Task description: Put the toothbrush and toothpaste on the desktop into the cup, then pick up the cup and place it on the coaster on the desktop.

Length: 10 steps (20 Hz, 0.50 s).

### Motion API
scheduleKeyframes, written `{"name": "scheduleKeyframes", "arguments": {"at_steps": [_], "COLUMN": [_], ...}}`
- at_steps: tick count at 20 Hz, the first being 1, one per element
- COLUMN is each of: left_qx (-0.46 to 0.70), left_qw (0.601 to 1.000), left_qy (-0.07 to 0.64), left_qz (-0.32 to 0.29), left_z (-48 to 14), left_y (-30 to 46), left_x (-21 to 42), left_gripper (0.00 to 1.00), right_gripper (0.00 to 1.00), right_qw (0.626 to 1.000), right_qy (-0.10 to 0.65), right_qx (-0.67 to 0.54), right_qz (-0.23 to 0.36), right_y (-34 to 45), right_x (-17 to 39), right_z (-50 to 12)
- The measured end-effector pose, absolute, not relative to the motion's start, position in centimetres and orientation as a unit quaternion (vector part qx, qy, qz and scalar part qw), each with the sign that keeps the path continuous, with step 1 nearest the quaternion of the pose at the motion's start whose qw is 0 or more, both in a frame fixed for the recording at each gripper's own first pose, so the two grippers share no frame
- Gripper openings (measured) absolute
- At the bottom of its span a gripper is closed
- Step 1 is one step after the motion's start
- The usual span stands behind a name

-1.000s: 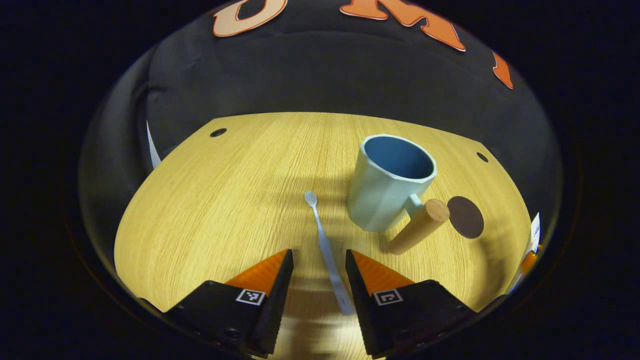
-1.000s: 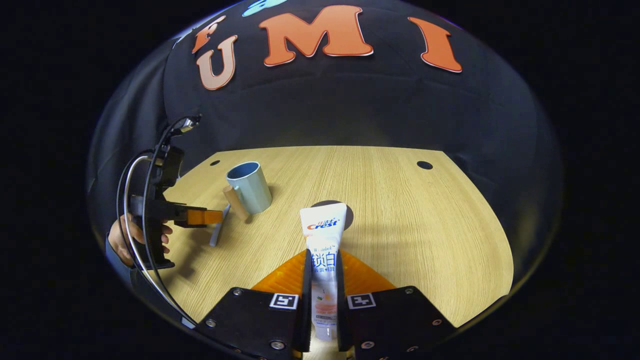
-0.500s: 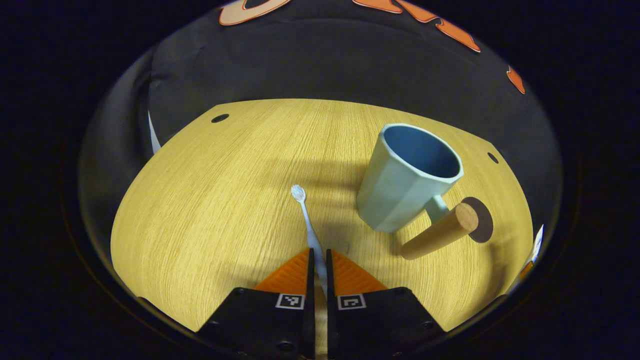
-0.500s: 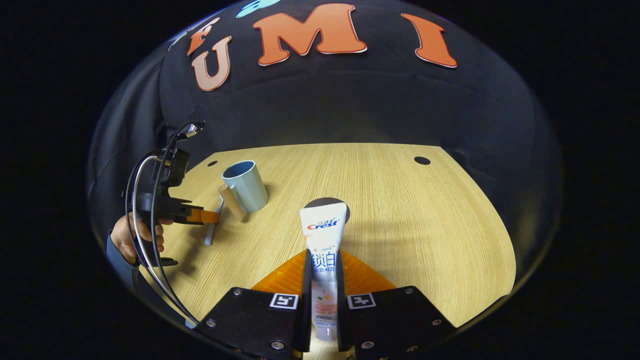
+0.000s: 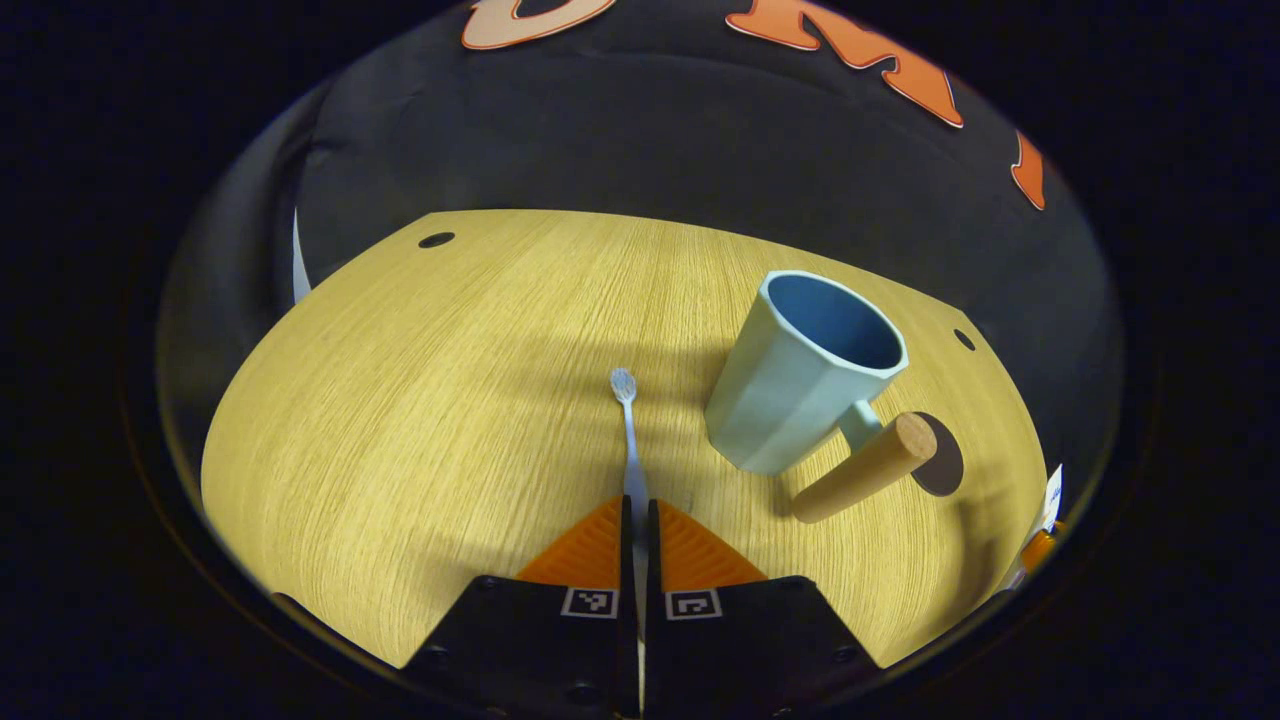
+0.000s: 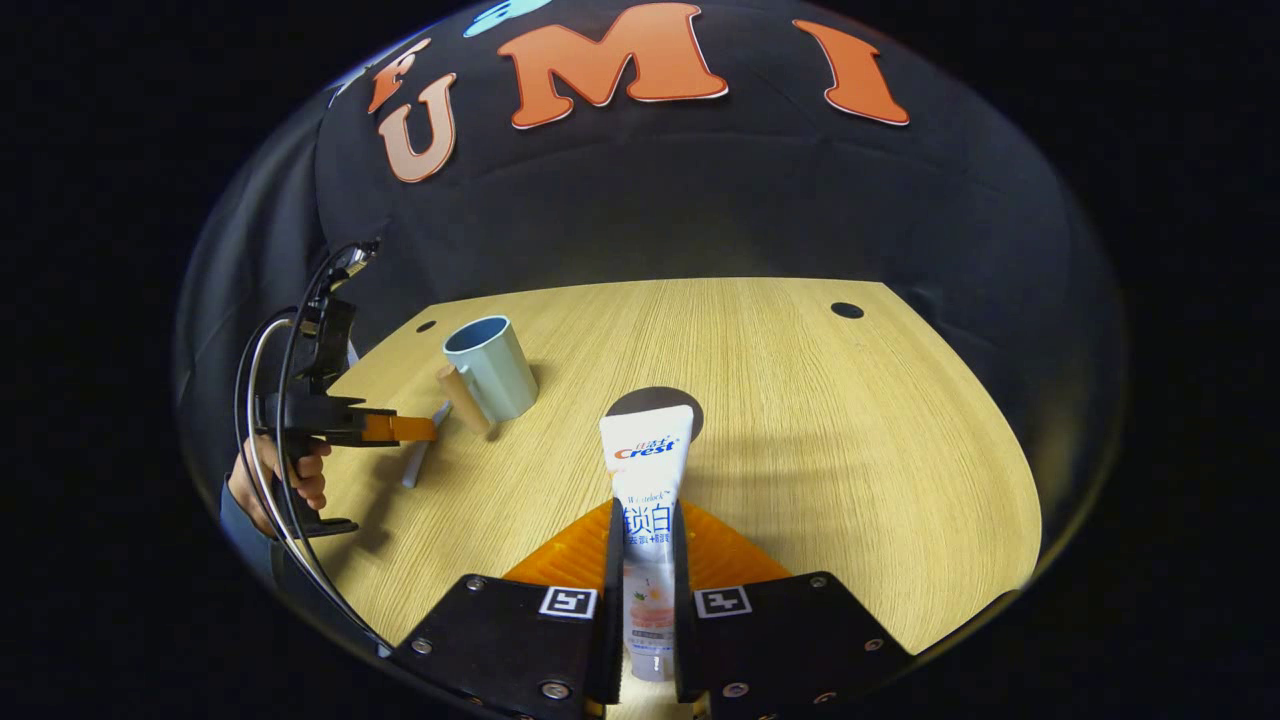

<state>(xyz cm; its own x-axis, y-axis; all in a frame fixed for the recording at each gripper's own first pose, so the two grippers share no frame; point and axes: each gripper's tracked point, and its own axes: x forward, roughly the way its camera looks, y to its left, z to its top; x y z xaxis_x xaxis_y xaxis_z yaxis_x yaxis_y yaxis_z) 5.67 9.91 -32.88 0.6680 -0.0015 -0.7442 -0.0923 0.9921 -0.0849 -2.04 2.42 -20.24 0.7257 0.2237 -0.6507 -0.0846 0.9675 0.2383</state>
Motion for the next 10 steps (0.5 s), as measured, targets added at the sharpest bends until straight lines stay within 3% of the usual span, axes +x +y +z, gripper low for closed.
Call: {"name": "scheduleKeyframes", "arguments": {"at_steps": [10], "left_qx": [-0.037], "left_qw": [0.964], "left_qy": [0.263], "left_qz": [0.022], "left_z": [-24.6], "left_y": [11.5], "left_x": [7.8], "left_gripper": [0.02], "right_gripper": [0.21], "right_qw": [0.929], "right_qy": [0.343], "right_qx": [0.1], "right_qz": [0.097], "right_y": [3.5], "right_x": [-2.0], "right_z": [-19.6]}}
